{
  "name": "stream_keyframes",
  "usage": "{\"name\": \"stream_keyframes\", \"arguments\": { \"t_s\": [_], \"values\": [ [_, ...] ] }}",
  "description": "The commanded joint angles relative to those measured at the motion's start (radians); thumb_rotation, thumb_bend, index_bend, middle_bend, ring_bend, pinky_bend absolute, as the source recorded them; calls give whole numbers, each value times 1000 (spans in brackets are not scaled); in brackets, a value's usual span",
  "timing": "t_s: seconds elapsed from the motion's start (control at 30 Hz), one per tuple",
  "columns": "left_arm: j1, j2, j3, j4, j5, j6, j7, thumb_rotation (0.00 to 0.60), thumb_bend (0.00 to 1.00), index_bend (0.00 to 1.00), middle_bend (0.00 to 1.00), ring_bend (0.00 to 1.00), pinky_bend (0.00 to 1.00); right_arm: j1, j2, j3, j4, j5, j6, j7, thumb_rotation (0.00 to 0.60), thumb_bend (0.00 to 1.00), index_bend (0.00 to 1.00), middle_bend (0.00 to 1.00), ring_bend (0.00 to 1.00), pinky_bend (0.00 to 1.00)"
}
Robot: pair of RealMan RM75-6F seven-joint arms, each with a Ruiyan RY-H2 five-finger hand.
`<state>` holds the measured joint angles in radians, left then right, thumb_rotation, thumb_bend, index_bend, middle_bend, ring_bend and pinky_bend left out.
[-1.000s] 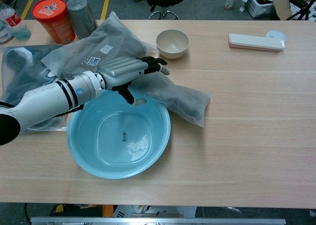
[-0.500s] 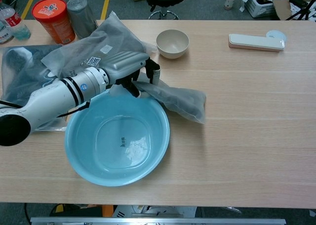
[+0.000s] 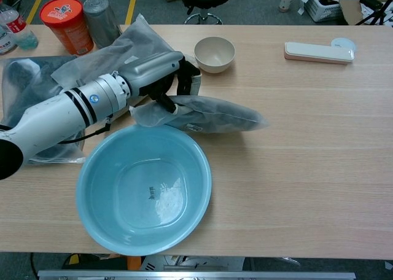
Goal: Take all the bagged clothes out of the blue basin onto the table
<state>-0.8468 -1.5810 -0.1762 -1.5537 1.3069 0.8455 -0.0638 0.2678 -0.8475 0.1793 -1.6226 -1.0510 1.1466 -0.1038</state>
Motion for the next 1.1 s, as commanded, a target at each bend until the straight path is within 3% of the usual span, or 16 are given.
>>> {"name": "stream_keyframes", "arguments": {
  "t_s": [0.03,0.37,0.87,0.93,0.97,1.03,1.1],
  "values": [
    [8,11,-14,-22,22,27,-43,600,287,675,678,544,713,0,0,0,-1,-1,0,-1,600,247,373,513,379,522],
    [11,-28,-46,-24,15,57,-157,600,287,666,673,545,714,-6,4,1,-5,3,8,-1,600,247,373,513,379,522],
    [-66,-188,-136,115,-111,48,-64,600,287,655,660,534,714,-6,1,2,9,7,-1,3,600,247,373,513,379,522],
    [-80,-203,-140,132,-126,39,-46,600,287,617,618,502,702,-5,1,3,10,9,-2,3,600,247,373,513,379,522],
    [-86,-204,-139,137,-131,27,-39,600,286,549,540,439,657,-5,0,3,11,9,-3,3,600,247,373,513,379,522],
    [-102,-193,-134,139,-151,-22,-31,600,279,373,339,263,497,-5,1,2,10,7,-3,4,600,247,373,513,379,522],
    [-110,-176,-132,137,-171,-50,-19,600,239,156,100,57,251,-7,2,2,10,8,-2,5,600,247,373,513,379,522]
  ]
}}
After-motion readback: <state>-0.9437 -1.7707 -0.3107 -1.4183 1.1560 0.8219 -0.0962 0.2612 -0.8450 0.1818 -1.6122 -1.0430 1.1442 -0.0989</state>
